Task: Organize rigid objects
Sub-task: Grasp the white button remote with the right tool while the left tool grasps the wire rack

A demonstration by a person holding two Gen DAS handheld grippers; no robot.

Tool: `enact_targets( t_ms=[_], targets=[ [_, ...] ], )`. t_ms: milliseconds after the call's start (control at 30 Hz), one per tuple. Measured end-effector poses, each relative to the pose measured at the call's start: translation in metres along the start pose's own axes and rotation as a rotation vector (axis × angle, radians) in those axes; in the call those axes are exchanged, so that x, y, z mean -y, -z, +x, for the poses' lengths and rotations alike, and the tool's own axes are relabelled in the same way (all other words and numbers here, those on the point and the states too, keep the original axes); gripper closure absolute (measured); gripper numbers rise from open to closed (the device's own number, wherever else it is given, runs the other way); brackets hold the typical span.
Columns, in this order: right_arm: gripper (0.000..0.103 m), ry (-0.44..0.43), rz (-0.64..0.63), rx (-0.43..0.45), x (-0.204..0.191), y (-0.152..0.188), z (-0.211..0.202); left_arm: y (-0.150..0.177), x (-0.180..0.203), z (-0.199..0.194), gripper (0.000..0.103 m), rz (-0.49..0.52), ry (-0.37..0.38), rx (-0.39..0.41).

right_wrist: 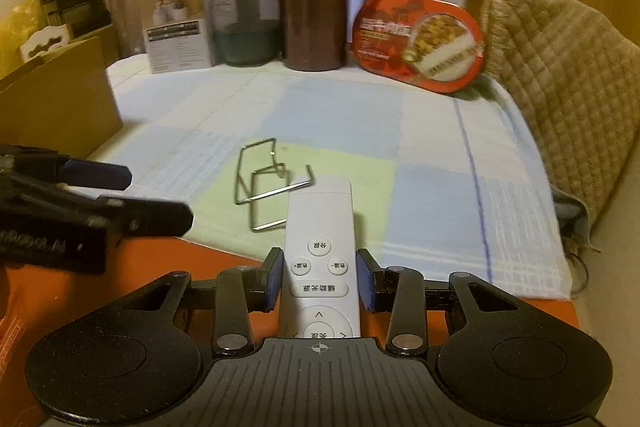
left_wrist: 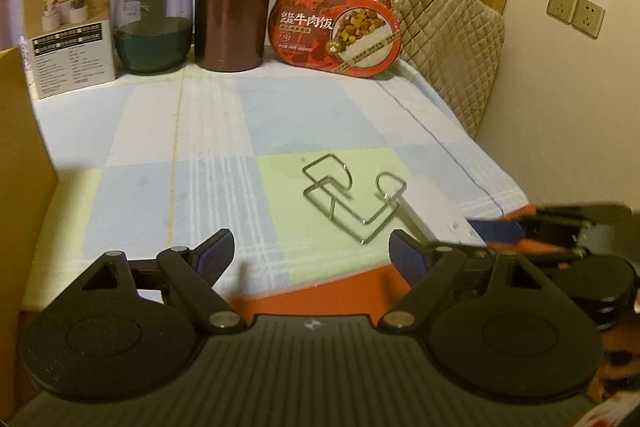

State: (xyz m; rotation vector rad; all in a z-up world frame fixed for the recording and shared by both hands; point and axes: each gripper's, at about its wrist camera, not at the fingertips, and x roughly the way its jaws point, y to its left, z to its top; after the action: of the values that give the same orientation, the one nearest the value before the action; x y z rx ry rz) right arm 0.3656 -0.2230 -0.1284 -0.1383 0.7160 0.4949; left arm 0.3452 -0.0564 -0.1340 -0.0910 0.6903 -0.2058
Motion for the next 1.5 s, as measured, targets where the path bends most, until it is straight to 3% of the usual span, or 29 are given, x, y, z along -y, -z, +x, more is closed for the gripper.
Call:
enact_targets(
  t_ms=[300,533,633,900,1133,1500],
  targets=[
    [0.068,0.118,0.076,-0.015,0.022,0.012,-0.013,-0.012,0.027,0.038,0.021,0.002,0.02,0.017],
    [0.068,0.152,0.116,-0.001,0.032,0.019,-0.023,-0.021,0.045,0.065,0.024,-0.039,-0.045,0.026],
    [0.068,0.152,0.126,-0.001,0.033,0.018,-0.023,-0.023,0.04,0.073,0.031,-0.054,-0.08,-0.002],
    [0.068,0.115,0.109,0.02,0.022,0.009,-0.016,-0.008,0.005,0.044,0.041,-0.001,-0.117,-0.014],
    [0.068,0.101,0.1,0.021,0.009,-0.004,0.001,-0.016,0.003,0.051,0.041,0.067,-0.076,0.007],
    [0.068,0.087,0.113,0.015,0.005,-0.011,0.008,-0.018,0.003,0.05,0.046,0.075,-0.039,-0.004]
  ],
)
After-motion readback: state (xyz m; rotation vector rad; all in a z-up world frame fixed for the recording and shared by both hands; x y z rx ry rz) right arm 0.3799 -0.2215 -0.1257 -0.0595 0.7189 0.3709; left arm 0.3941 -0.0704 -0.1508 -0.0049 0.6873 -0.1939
